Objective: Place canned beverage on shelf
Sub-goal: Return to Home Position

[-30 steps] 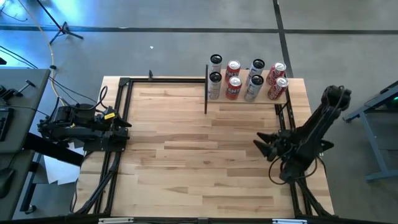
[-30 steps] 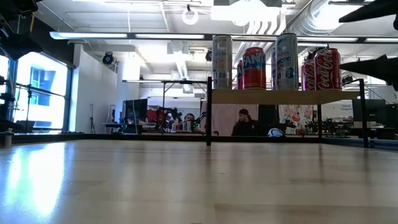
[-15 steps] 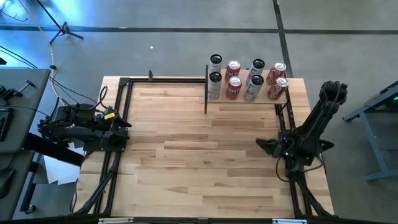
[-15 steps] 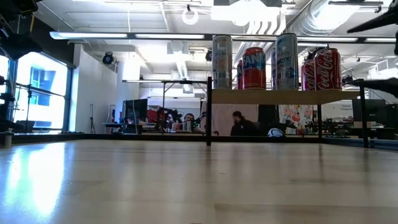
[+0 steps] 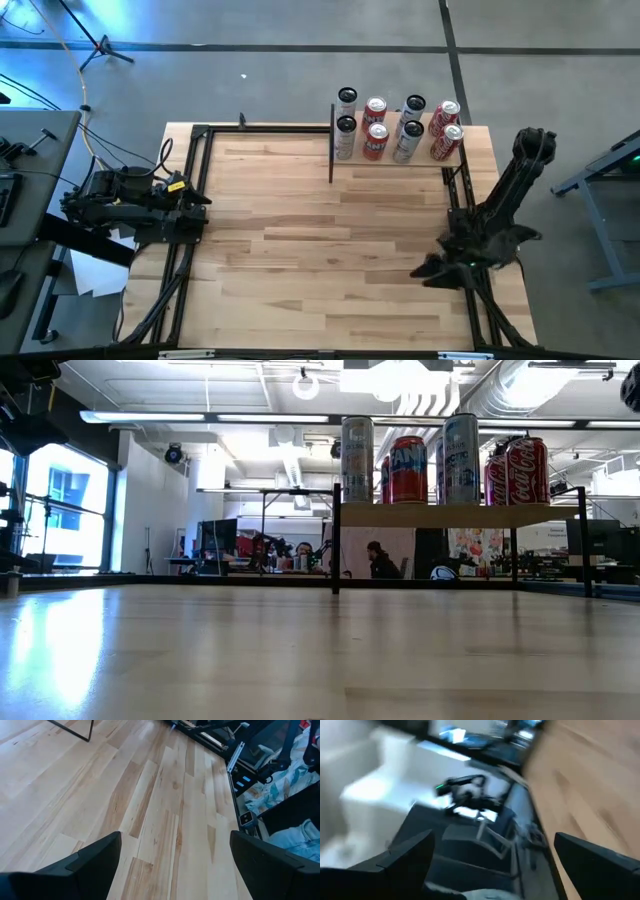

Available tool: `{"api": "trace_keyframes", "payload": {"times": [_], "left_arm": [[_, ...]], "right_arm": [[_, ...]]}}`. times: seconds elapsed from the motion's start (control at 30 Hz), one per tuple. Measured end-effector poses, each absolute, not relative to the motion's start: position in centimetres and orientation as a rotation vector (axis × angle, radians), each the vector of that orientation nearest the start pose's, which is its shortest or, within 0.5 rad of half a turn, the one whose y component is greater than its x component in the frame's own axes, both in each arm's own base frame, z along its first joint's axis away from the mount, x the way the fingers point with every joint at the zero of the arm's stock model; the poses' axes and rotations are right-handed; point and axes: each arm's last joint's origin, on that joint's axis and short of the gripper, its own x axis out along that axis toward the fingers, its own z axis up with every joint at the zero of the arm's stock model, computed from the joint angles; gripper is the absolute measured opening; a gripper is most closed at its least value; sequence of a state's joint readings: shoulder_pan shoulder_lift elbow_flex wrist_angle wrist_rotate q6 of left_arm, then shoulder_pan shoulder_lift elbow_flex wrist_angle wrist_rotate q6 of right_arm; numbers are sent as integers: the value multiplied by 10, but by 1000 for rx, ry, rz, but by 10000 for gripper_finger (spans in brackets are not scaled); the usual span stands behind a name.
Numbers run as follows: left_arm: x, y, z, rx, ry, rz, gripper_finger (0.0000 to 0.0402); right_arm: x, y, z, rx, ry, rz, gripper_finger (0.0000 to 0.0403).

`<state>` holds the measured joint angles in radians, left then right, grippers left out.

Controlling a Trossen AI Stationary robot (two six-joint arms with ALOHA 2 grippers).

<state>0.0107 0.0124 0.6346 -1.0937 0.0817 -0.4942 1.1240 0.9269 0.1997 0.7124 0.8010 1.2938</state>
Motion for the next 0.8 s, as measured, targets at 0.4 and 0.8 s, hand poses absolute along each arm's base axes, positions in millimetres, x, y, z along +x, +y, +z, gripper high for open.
{"api": "trace_keyframes", "payload": {"times": [0.4,0.8], "left_arm": [[6,-2,254,-507,479,48,349],[6,-2,254,-507,479,48,349]], "right_arm": [[85,118,245,200,-303,552,399],[74,87,210,35,-376,505,398]]}}
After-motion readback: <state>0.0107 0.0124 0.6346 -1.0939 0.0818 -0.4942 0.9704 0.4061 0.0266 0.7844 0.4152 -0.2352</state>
